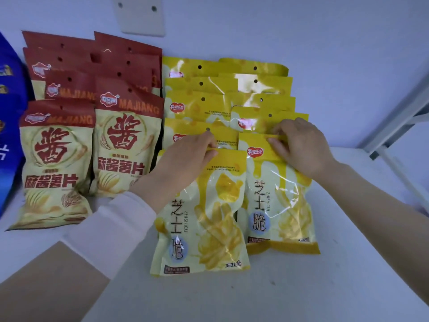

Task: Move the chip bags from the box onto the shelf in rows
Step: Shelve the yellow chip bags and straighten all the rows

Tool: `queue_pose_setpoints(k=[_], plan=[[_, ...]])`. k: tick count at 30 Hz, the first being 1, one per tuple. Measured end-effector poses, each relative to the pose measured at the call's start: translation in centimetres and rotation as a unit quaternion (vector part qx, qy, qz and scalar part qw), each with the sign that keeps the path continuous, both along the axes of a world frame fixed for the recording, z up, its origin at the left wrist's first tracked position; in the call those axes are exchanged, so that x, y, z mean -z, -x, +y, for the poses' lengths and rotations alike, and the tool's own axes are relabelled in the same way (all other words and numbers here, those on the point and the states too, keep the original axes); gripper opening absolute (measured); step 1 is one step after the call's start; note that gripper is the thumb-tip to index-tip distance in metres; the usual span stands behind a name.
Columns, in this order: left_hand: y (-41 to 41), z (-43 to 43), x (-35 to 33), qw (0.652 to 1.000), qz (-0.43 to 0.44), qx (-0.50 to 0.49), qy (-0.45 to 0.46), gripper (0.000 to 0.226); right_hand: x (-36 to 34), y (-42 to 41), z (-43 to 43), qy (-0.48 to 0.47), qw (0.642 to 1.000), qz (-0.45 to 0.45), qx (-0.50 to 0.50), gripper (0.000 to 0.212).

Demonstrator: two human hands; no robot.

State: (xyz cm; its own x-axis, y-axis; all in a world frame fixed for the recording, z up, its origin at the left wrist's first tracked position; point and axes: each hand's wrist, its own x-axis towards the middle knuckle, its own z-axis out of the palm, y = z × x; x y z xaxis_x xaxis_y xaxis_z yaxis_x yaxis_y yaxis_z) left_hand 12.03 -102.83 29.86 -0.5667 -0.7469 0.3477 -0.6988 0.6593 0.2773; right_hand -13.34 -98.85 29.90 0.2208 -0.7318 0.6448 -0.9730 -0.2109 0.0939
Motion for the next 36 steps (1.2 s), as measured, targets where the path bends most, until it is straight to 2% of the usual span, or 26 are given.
queue_pose_setpoints(k=[3, 8, 11, 14, 17, 21, 29, 32, 34, 36], plan=[[0.1, 0.3, 0.9, 1.000, 0.025, -0.010, 0.015, 0.024, 0.7, 0.2, 0.2, -0.028, 0.999, -0.038, 0.003, 0.039], [-1.7, 2.6, 1.0, 0.995, 0.060, -0.022, 0.075, 0.057, 1.3, -0.5, 4.5, -0.046, 0.990, -0.135, 0.016, 0.067], [-3.8, 7.1, 2.0, 0.991, 0.071, 0.016, 0.108, 0.058, 3.3, -2.5, 10.1, -0.050, 0.983, -0.176, 0.016, 0.069], [-5.1, 11.9, 5.4, 0.993, 0.001, 0.015, 0.120, 0.062, 7.4, -5.1, 14.6, -0.098, 0.979, -0.175, 0.044, 0.070], [-5.6, 14.0, 8.7, 0.995, -0.057, -0.005, 0.080, 0.065, 10.5, -7.1, 16.2, -0.147, 0.971, -0.156, 0.106, 0.078], [-5.4, 13.4, 10.2, 0.995, -0.075, -0.012, 0.071, 0.063, 11.3, -8.0, 15.4, -0.173, 0.964, -0.139, 0.146, 0.085], [-4.0, 8.6, 10.1, 0.994, -0.083, -0.017, 0.075, 0.067, 10.9, -7.1, 11.5, -0.179, 0.963, -0.146, 0.135, 0.090], [-4.0, 7.8, 10.1, 0.997, -0.024, 0.019, 0.068, 0.068, 11.0, -7.4, 11.1, -0.170, 0.964, -0.151, 0.139, 0.087], [-4.2, 7.6, 9.9, 0.994, 0.096, 0.035, 0.033, 0.071, 11.1, -7.6, 11.3, -0.167, 0.964, -0.149, 0.141, 0.084], [-4.3, 7.3, 9.1, 0.964, 0.259, -0.009, -0.065, 0.078, 11.1, -7.7, 11.3, -0.164, 0.965, -0.148, 0.144, 0.082]])
